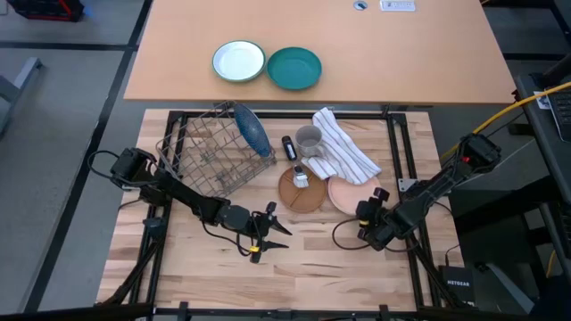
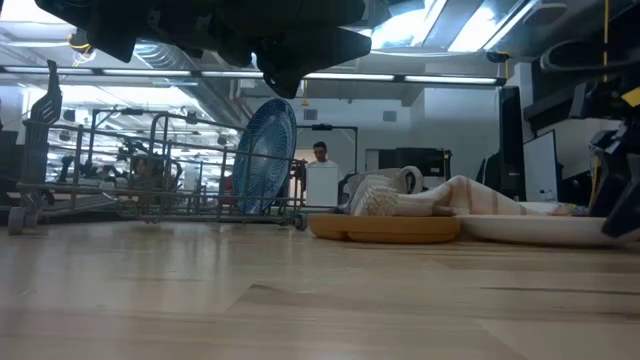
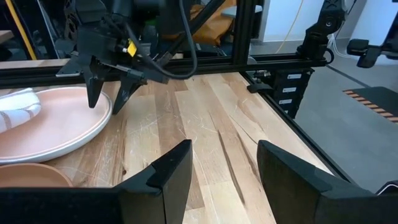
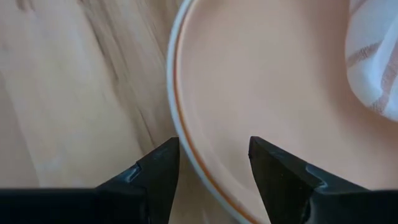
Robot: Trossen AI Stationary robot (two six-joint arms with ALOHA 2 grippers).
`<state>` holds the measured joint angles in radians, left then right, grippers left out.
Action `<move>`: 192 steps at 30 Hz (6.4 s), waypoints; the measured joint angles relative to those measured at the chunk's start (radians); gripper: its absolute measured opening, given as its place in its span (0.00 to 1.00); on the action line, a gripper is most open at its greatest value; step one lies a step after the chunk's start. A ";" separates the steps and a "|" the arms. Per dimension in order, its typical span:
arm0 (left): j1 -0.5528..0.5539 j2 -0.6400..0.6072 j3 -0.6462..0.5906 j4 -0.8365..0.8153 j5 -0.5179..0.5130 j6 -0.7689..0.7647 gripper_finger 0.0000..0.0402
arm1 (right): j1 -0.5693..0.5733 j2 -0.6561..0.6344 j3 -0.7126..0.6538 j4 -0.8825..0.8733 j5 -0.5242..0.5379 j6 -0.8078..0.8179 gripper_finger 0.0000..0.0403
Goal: Sort dishes
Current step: Put the light orange plate into the dish rack
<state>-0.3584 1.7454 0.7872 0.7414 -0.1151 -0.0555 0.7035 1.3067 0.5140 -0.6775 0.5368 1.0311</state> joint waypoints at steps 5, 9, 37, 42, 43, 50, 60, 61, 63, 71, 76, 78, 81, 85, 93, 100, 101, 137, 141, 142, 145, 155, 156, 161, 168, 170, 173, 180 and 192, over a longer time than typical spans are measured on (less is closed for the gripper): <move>0.000 0.000 0.000 0.000 0.000 0.000 0.43 | -0.041 0.000 -0.003 0.009 -0.045 -0.032 0.40; 0.000 0.000 0.000 0.000 0.000 0.002 0.43 | -0.077 0.000 -0.003 0.033 -0.101 -0.064 0.28; -0.007 -0.001 0.000 -0.058 0.000 0.024 0.43 | -0.102 0.000 0.096 0.511 -0.206 -0.123 0.08; -0.016 -0.001 0.000 -0.070 0.000 0.031 0.43 | -0.101 0.020 0.097 0.587 -0.191 -0.123 0.11; -0.017 -0.001 0.000 -0.073 0.000 0.031 0.43 | -0.101 0.036 0.097 0.599 -0.191 -0.123 0.11; -0.027 -0.001 0.000 -0.081 0.000 0.045 0.43 | -0.101 0.237 0.097 0.861 -0.174 -0.146 0.09; -0.033 -0.001 0.000 -0.143 0.000 0.138 0.43 | -0.061 0.431 0.108 1.127 -0.216 -0.171 0.10; -0.033 -0.001 0.000 -0.151 0.000 0.138 0.43 | -0.053 0.442 0.118 1.115 -0.216 -0.170 0.10; -0.032 -0.001 0.000 -0.162 0.000 0.143 0.43 | -0.039 0.463 0.144 1.088 -0.215 -0.170 0.08; -0.031 0.011 0.000 -0.157 -0.003 0.212 0.43 | -0.014 0.511 0.231 1.052 -0.216 -0.276 0.01; -0.031 0.018 0.000 -0.156 -0.004 0.195 0.43 | -0.016 0.512 0.274 0.994 -0.226 -0.307 0.02; -0.031 0.018 0.000 -0.156 -0.004 0.182 0.43 | -0.016 0.512 0.290 0.962 -0.230 -0.308 0.01; -0.031 0.018 0.000 -0.155 -0.004 0.171 0.43 | -0.016 0.512 0.305 0.929 -0.231 -0.310 0.01; -0.031 0.018 0.000 -0.155 -0.004 0.171 0.43 | -0.016 0.512 0.316 0.922 -0.225 -0.322 0.01; -0.031 0.018 0.000 -0.155 -0.004 0.172 0.43 | -0.016 0.512 0.324 0.923 -0.208 -0.337 0.01; -0.035 0.018 0.000 -0.155 -0.002 0.185 0.43 | -0.016 0.512 0.324 0.930 -0.165 -0.337 0.01; -0.038 0.018 0.000 -0.155 -0.001 0.188 0.43 | -0.016 0.512 0.324 0.931 -0.159 -0.337 0.01; -0.081 0.228 0.094 -0.160 -0.076 0.506 0.43 | -0.017 0.511 0.325 1.024 -0.077 -0.363 0.01; -0.080 0.229 0.095 -0.164 -0.102 0.558 0.43 | -0.017 0.507 0.325 1.024 -0.076 -0.363 0.01; -0.080 0.229 0.095 -0.164 -0.113 0.566 0.43 | -0.017 0.504 0.325 1.025 -0.076 -0.363 0.01; -0.076 0.229 0.095 -0.164 -0.124 0.604 0.43 | -0.017 0.491 0.325 1.024 -0.074 -0.364 0.00; -0.018 0.229 0.097 -0.209 -0.127 0.702 0.43 | -0.017 0.480 0.325 1.018 -0.073 -0.381 0.00; -0.012 0.229 0.097 -0.212 -0.127 0.709 0.43 | -0.017 0.480 0.325 1.016 -0.073 -0.381 0.00; 0.006 0.229 0.097 -0.209 -0.110 0.715 0.43 | -0.017 0.480 0.325 1.013 -0.073 -0.381 0.00; 0.009 0.229 0.129 -0.209 -0.086 0.731 0.43 | -0.017 0.480 0.325 1.001 -0.073 -0.382 0.00; 0.009 0.229 0.139 -0.207 -0.086 0.744 0.43 | -0.017 0.480 0.325 0.999 -0.073 -0.382 0.01; 0.015 0.229 0.145 -0.208 -0.080 0.745 0.43 | -0.017 0.480 0.325 0.991 -0.073 -0.382 0.05; 0.038 0.229 0.146 -0.209 -0.056 0.748 0.43 | -0.017 0.480 0.325 0.995 -0.073 -0.388 0.06; 0.044 0.229 0.146 -0.211 -0.051 0.750 0.43 | -0.016 0.286 0.326 0.752 -0.076 -0.562 0.02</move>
<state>-0.3141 1.9747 0.9333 0.5308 -0.1665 0.6949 0.6876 1.5932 0.8403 0.0747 0.4603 0.4687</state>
